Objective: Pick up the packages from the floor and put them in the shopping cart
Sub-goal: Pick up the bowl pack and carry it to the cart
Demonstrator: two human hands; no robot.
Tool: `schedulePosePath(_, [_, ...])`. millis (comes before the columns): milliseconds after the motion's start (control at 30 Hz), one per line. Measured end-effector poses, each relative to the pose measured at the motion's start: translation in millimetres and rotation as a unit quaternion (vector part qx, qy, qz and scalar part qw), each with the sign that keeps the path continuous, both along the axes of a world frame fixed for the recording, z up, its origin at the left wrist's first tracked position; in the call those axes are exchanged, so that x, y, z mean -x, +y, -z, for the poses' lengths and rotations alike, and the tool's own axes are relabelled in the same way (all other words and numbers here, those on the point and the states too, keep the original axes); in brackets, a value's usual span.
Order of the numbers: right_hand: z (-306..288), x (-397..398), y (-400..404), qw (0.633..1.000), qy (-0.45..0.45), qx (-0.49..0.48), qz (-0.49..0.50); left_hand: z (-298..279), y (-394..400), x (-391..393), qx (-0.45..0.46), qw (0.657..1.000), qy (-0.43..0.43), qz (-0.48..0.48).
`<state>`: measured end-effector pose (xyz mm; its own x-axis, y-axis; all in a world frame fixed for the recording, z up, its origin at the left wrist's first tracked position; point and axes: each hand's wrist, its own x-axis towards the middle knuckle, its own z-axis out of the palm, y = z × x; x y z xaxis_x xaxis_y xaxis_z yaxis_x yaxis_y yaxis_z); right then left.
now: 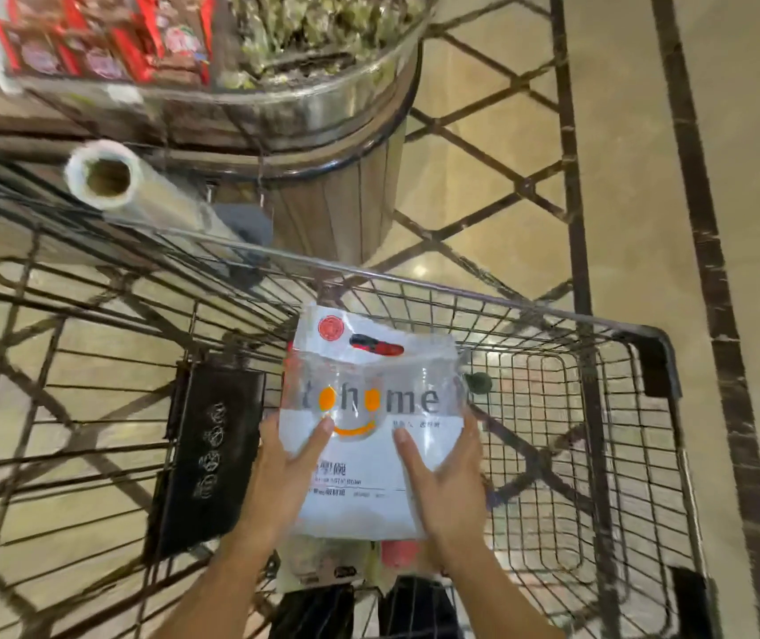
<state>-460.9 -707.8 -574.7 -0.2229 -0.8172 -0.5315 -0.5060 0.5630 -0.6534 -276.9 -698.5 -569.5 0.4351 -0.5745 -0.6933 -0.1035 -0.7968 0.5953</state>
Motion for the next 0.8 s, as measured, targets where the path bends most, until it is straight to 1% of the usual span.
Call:
schedulePosePath(67, [6, -4, -3, 1.000, -0.004, -0.003, 0.004, 7, 0, -3, 0.003, 1.000, -0.011, -0.007])
schedulePosePath(167, [9, -5, -6, 1.000, -0.012, 0.000, 0.018, 11, 2, -7, -0.009, 1.000, -0.024, 0.006])
schedulePosePath(300, [-2, 1, -9, 1.000, -0.024, -0.008, 0.010, -7, -2, -16, -0.014, 0.998, -0.037, 0.043])
schedulePosePath(367, [-17, 5, -13, 1.000, 0.006, -0.005, -0.013, -23, -3, -24, -0.008, 0.994, -0.076, 0.079])
schedulePosePath(433, [-41, 8, -22, 0.997, 0.047, 0.032, -0.050, -45, -4, -33, -0.002, 0.983, -0.133, 0.124])
schedulePosePath(500, [-68, 7, -37, 0.989, 0.085, 0.085, -0.084, -78, -6, -42, 0.021, 0.961, -0.216, 0.170])
schedulePosePath(600, [-111, -9, -66, 0.968, 0.111, 0.155, -0.162, -137, -4, -65, 0.063, 0.917, -0.341, 0.197])
schedulePosePath(667, [-142, -33, -85, 0.945, 0.114, 0.200, -0.233, -181, 4, -87, 0.071, 0.886, -0.416, 0.193])
schedulePosePath(733, [-177, -60, -100, 0.918, 0.122, 0.242, -0.289, -222, 15, -112, 0.083, 0.844, -0.495, 0.186])
schedulePosePath(800, [-212, -91, -108, 0.887, 0.130, 0.280, -0.344, -262, 35, -137, 0.076, 0.816, -0.546, 0.172])
